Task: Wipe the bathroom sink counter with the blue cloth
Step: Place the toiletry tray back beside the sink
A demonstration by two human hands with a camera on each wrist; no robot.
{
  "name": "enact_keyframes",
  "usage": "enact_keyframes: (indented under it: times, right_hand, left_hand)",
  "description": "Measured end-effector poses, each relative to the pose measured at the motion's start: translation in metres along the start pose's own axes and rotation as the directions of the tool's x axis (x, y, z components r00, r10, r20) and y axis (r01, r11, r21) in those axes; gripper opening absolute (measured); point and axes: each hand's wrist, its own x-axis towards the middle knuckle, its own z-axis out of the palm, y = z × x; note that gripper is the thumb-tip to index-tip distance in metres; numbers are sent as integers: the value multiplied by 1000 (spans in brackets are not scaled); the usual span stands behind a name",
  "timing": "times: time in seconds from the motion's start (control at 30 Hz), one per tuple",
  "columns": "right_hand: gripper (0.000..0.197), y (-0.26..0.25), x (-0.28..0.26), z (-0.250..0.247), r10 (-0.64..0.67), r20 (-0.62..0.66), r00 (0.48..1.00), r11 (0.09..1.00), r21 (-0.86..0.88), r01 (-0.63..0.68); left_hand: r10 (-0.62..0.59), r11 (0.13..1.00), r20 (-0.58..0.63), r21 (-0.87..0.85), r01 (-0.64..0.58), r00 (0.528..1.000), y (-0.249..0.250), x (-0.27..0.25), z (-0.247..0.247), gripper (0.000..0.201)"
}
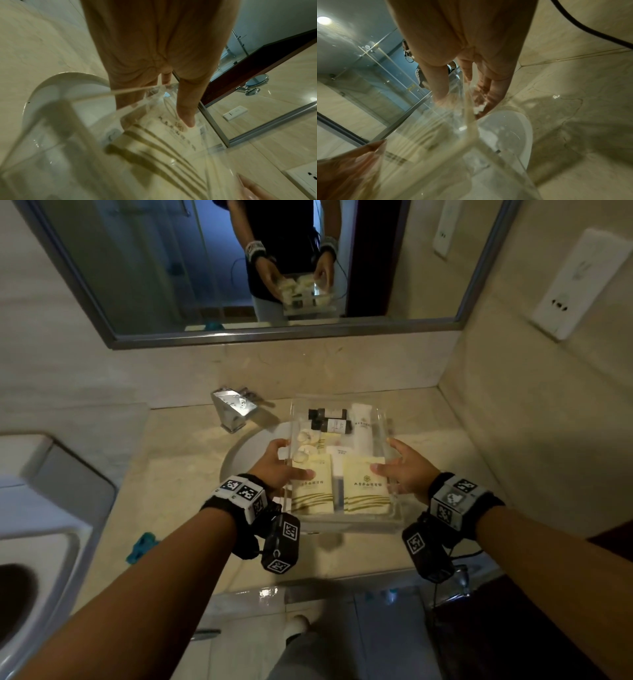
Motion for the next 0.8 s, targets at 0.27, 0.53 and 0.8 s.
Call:
enact_keyframes:
  times: [0.27, 0.53, 0.8]
  right_hand:
    - [78, -4, 43, -13, 27, -13, 1000, 1000, -12, -27]
    - [60, -18, 102, -15, 25, -16, 1000, 1000, 11, -25]
    - [65, -10, 136, -30, 74, -54, 996, 996, 57, -71]
  left_hand:
    - [-45, 999, 61, -10, 46, 997, 15, 47, 5, 77]
    - [-51, 999, 65, 8, 51, 997, 33, 112, -1, 77]
    - [-61, 996, 112, 72, 53, 992, 38, 160, 15, 79]
